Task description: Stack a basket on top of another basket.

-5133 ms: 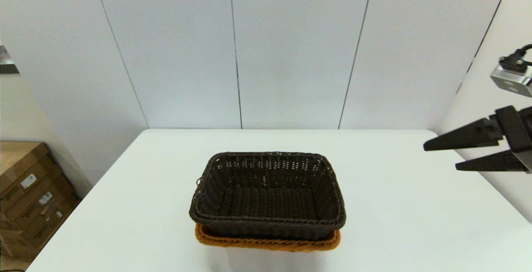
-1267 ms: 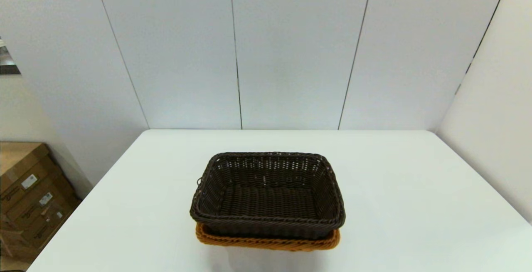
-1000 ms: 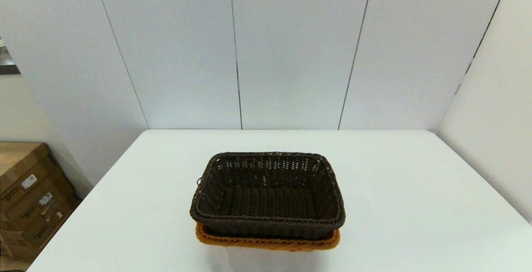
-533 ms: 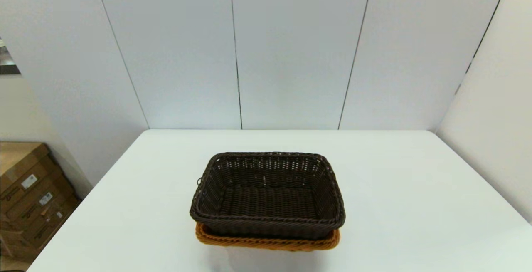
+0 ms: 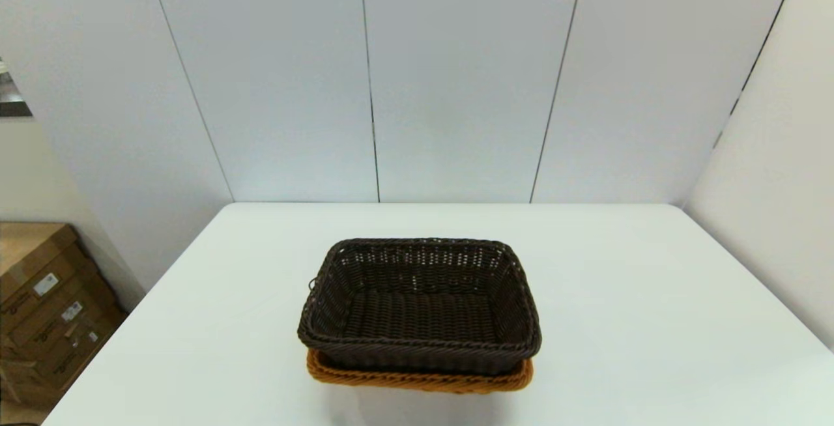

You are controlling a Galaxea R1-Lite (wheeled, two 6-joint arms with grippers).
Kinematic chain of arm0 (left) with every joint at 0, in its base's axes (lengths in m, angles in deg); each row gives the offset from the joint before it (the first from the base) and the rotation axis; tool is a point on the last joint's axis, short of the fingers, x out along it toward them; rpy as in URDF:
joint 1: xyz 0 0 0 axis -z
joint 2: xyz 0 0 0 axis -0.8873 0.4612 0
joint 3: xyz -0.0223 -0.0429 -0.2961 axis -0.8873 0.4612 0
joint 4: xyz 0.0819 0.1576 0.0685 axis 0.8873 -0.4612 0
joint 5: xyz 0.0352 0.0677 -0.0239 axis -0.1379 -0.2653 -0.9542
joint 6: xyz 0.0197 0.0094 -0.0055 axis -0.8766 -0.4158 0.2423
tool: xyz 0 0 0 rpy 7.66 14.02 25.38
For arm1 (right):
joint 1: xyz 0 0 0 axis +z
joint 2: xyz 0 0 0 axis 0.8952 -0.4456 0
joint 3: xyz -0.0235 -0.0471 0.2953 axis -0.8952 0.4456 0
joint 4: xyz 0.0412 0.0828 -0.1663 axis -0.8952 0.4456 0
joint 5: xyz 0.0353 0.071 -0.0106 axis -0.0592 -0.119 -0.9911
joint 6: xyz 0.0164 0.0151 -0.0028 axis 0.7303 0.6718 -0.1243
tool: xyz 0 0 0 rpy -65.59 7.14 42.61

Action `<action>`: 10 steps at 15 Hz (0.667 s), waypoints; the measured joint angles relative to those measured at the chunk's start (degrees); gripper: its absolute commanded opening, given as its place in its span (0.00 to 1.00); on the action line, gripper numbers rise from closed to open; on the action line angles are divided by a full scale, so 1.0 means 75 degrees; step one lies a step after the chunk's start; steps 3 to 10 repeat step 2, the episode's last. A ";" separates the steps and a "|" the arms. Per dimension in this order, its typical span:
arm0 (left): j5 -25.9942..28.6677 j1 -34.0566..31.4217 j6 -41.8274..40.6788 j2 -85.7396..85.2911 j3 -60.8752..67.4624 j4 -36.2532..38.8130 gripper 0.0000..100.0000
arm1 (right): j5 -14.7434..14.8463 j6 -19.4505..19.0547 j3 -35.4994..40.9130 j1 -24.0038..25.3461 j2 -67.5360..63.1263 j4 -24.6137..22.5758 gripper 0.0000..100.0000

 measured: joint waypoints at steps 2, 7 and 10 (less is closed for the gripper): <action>0.0000 0.0000 -0.0003 0.0000 0.0000 0.0000 1.00 | 0.0000 0.0015 -0.0007 0.0000 0.0000 -0.0002 1.00; 0.0000 0.0000 -0.0003 0.0000 0.0000 0.0000 1.00 | 0.0000 0.0015 -0.0007 0.0000 0.0000 -0.0002 1.00; 0.0000 0.0000 -0.0003 0.0000 0.0000 0.0000 1.00 | 0.0000 0.0015 -0.0007 0.0000 0.0000 -0.0002 1.00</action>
